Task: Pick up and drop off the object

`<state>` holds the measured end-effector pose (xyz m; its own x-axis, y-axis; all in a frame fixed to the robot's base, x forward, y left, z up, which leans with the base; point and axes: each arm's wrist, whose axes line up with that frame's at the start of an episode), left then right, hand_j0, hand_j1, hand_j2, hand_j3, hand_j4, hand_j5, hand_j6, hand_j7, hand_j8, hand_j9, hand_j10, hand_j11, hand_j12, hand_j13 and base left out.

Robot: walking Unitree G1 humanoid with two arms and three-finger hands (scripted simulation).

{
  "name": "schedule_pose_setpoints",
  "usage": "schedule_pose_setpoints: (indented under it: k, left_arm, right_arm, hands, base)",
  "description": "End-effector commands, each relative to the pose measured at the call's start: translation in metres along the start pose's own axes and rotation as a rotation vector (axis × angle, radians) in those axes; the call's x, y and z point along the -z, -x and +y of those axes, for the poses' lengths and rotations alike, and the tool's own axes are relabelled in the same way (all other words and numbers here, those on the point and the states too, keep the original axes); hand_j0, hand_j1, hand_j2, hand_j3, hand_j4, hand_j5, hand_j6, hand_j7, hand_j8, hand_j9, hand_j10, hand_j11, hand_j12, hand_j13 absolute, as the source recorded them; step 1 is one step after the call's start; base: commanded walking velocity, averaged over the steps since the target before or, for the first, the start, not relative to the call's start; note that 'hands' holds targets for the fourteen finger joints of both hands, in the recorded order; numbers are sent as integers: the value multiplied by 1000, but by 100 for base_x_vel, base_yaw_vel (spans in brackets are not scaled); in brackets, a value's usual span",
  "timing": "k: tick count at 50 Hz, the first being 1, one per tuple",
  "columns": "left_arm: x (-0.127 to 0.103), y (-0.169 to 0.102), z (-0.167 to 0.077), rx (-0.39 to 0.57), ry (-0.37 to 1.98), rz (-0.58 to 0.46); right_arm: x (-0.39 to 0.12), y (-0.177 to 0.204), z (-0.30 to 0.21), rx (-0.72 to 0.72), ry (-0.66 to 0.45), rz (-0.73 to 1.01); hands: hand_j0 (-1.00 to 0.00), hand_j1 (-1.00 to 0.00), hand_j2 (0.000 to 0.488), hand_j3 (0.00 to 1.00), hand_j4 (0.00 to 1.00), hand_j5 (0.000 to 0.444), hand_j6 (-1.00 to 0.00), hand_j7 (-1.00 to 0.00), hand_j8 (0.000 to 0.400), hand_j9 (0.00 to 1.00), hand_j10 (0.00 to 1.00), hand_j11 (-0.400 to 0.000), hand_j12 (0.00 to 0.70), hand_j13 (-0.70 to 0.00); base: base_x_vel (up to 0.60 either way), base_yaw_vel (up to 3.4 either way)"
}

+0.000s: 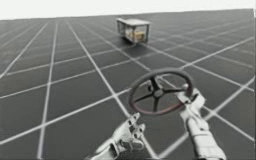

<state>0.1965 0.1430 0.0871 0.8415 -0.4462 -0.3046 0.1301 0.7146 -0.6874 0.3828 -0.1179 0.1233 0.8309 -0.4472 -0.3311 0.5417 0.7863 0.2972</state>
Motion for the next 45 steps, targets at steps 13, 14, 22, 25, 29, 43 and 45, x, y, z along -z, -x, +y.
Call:
schedule_pose_setpoints:
  k: [13,14,22,25,29,43,45]
  left_arm:
    - [0,3,3,2,15,-13]
    - [0,3,3,2,15,-13]
    - [0,3,3,2,15,-13]
    - [0,3,3,2,15,-13]
    - [0,3,3,2,15,-13]
    - [0,3,3,2,15,-13]
    - [0,3,3,2,15,-13]
  right_arm:
    - [-5,5,11,-27,1,-21]
    - [-5,5,11,-27,1,-21]
    - [-5,5,11,-27,1,-21]
    - [-5,5,11,-27,1,-21]
    - [-5,5,11,-27,1,-21]
    - [-5,5,11,-27,1,-21]
    - [-5,5,11,-27,1,-21]
  hands:
    - [0,0,0,1000,1000,0,0,0,0,1000,1000,-400,0,-700]
    - [0,0,0,1000,1000,0,0,0,0,1000,1000,-400,0,-700]
    - [0,0,0,1000,1000,0,0,0,0,1000,1000,-400,0,-700]
    - [0,0,0,1000,1000,0,0,0,0,1000,1000,-400,0,-700]
    - [0,0,0,1000,1000,0,0,0,0,1000,1000,-400,0,-700]
    - [0,0,0,1000,1000,0,0,0,0,1000,1000,-400,0,-700]
    - [0,0,0,1000,1000,0,0,0,0,1000,1000,-400,0,-700]
  base:
    - [58,4]
    - [59,2]
    - [57,5]
    - [57,6]
    - [58,4]
    - [59,2]
    - [57,6]
